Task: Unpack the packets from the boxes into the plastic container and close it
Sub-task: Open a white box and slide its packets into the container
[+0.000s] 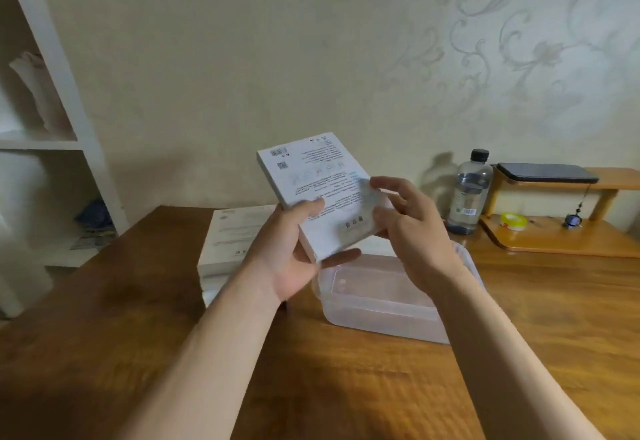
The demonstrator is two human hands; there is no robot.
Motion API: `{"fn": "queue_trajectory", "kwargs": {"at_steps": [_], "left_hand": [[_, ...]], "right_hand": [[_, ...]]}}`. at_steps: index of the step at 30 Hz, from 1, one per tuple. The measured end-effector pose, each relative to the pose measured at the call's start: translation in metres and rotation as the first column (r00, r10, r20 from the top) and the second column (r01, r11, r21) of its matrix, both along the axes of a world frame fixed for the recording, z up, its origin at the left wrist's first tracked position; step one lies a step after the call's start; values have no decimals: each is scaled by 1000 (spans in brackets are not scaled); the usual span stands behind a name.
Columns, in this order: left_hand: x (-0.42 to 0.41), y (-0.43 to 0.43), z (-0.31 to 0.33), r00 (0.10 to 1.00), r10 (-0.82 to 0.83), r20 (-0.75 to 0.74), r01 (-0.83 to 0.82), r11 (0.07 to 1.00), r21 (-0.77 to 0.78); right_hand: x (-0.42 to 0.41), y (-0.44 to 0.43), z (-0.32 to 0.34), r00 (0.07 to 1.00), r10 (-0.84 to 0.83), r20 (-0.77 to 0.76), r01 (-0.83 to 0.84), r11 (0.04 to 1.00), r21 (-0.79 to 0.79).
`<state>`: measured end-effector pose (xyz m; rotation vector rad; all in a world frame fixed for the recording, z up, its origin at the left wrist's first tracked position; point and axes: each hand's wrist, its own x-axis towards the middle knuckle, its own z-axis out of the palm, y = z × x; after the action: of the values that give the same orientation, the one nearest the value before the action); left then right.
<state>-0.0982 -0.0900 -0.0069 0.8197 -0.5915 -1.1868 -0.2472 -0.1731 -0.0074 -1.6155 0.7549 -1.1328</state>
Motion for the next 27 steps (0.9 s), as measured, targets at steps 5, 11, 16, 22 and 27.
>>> {"fn": "queue_trajectory", "kwargs": {"at_steps": [5, 11, 16, 22, 27], "left_hand": [[-30, -18, 2, 995, -100, 15, 101, 989, -109], [-44, -45, -1, 997, -31, 76, 37, 997, -74], [-40, -60, -14, 996, -13, 83, 20, 996, -86], [-32, -67, -23, 993, -39, 115, 48, 996, -74], [-28, -68, -26, 991, -40, 125, 47, 998, -52]], "right_hand": [[-36, -23, 10, 978, 64, -200, -106, 972, -208], [-49, -43, 17, 941, 108, -322, -222, 912, -345], [-47, -55, 12, 920, 126, -372, -249, 919, -305], [-38, -58, 4, 910, 80, -406, -221, 924, -312], [-34, -65, -4, 908, 66, -413, -201, 935, -291]]}}
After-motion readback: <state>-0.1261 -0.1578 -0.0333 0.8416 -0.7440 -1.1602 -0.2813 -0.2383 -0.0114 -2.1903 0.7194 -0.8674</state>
